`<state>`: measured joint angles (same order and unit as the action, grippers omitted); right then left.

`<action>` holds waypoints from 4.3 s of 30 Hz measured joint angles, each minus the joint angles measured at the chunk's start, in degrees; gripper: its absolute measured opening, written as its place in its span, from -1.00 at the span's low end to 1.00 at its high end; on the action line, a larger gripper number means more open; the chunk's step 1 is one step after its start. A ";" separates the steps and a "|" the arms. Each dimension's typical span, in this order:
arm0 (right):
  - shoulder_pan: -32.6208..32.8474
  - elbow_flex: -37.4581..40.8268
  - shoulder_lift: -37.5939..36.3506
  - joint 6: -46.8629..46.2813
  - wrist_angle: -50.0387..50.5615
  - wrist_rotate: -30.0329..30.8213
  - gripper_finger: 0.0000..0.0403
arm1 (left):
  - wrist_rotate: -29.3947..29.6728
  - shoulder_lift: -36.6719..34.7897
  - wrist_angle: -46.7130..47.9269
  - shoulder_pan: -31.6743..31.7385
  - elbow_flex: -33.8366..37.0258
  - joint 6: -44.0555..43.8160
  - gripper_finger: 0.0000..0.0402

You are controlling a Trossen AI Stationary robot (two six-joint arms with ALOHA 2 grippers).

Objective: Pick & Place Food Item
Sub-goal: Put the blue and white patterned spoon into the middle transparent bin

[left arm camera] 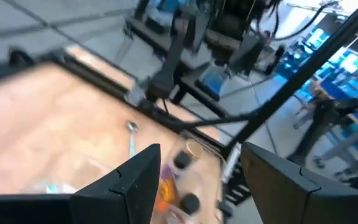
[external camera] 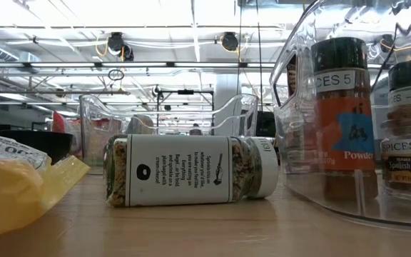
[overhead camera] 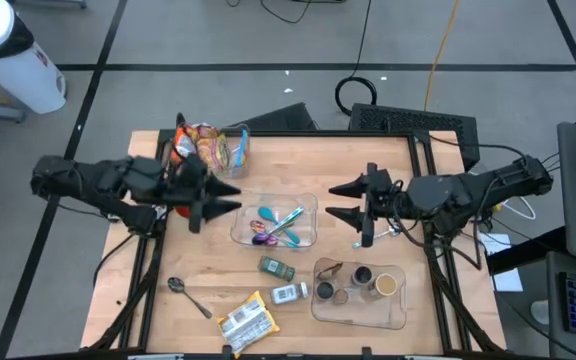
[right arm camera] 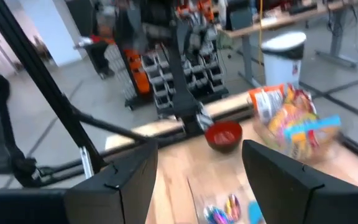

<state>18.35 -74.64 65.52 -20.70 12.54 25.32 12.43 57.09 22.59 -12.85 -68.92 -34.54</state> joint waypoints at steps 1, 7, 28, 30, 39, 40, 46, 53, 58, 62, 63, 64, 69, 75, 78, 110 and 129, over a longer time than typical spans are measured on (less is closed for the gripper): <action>0.00 0.80 0.00 0.98 -2.61 0.00 0.12 | -0.02 -0.06 -0.92 -0.70 1.41 -1.50 0.13; -0.95 7.49 -0.02 6.95 -20.56 -0.04 0.12 | -0.04 1.51 -3.45 -2.97 6.83 -3.40 0.13; -2.79 5.42 -1.27 12.13 5.89 -3.53 0.12 | -21.41 7.38 12.00 -0.53 7.30 -3.11 0.13; -2.75 1.43 -0.54 11.64 20.46 -6.36 0.12 | -20.89 7.64 11.46 -0.31 7.32 -2.94 0.13; -2.99 -0.71 5.55 16.80 59.50 -16.66 0.12 | -18.33 7.59 8.38 1.85 6.87 -0.12 0.13; -2.99 0.13 6.09 17.50 61.10 -16.50 0.12 | -18.31 7.59 7.47 2.26 6.81 -0.12 0.13; -3.64 7.59 6.62 20.73 58.01 -18.49 0.12 | -18.29 7.57 2.81 3.39 6.81 -0.24 0.13; -3.74 14.66 6.59 21.55 53.41 -21.26 0.12 | -18.30 7.57 -0.05 3.40 6.81 -0.25 0.13; -3.76 19.60 6.60 20.80 49.24 -25.62 0.12 | -17.43 7.57 -0.42 3.42 6.81 -0.87 0.13; -3.75 22.59 6.58 18.94 48.15 -25.45 0.12 | -17.35 7.57 -0.42 3.40 6.81 -1.65 0.13; -3.76 23.30 6.58 18.83 47.75 -25.33 0.12 | -17.35 7.57 -0.42 3.42 6.81 -1.65 0.13; -3.76 24.07 6.58 18.82 47.22 -25.10 0.12 | -17.35 7.57 -0.42 3.42 6.81 -1.65 0.13; -3.76 27.83 6.58 18.81 43.03 -23.88 0.12 | -16.91 7.57 -0.41 3.41 6.81 -1.65 0.13; -3.77 30.68 6.56 17.55 39.85 -20.85 0.12 | -16.87 7.57 -0.42 3.41 6.81 -1.65 0.13; -4.53 32.37 6.64 17.17 37.64 -20.75 0.12 | -16.82 7.57 -0.40 3.42 6.81 -1.45 0.13; -11.69 33.23 6.62 24.86 34.16 -25.46 -0.13 | -16.35 7.59 -0.40 3.40 6.81 -1.65 0.13; -11.67 33.13 15.94 28.44 34.16 -25.50 -0.24 | -16.37 7.61 -0.07 3.38 6.81 -1.74 0.13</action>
<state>6.68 -41.51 81.46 7.73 46.70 -0.18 -3.95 64.71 22.52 -9.47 -62.11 -36.27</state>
